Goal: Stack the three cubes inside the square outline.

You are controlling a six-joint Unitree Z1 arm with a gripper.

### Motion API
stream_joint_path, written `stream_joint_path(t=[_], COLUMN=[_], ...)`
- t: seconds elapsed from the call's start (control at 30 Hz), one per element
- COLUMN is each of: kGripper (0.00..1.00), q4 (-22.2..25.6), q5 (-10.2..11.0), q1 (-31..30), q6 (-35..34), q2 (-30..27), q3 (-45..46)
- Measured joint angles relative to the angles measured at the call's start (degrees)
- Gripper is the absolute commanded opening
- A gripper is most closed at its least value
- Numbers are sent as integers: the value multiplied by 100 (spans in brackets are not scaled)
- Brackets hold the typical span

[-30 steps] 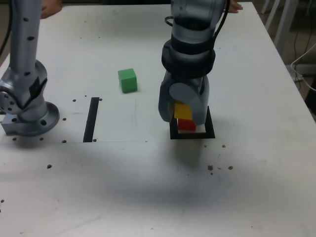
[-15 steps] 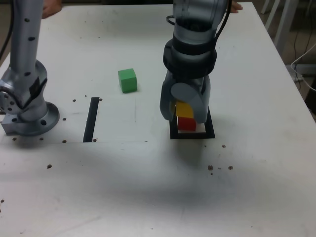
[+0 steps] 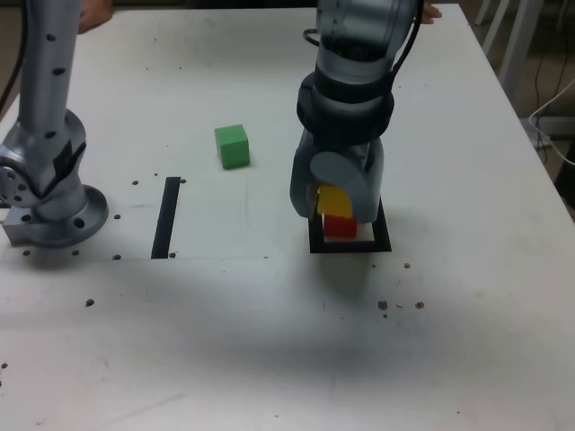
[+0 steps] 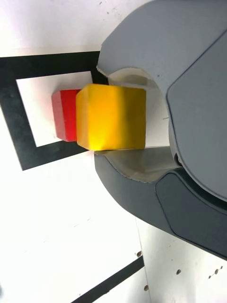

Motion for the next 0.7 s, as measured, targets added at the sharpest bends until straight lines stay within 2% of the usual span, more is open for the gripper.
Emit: stream_joint_path(t=[0.1, 0.43, 0.7], kGripper=[99, 99, 99], q4=[66, 128, 332], q5=[95, 199, 333], q1=[0, 1, 1], q6=[-47, -115, -122], q2=[0, -25, -530], q3=[1, 3, 44])
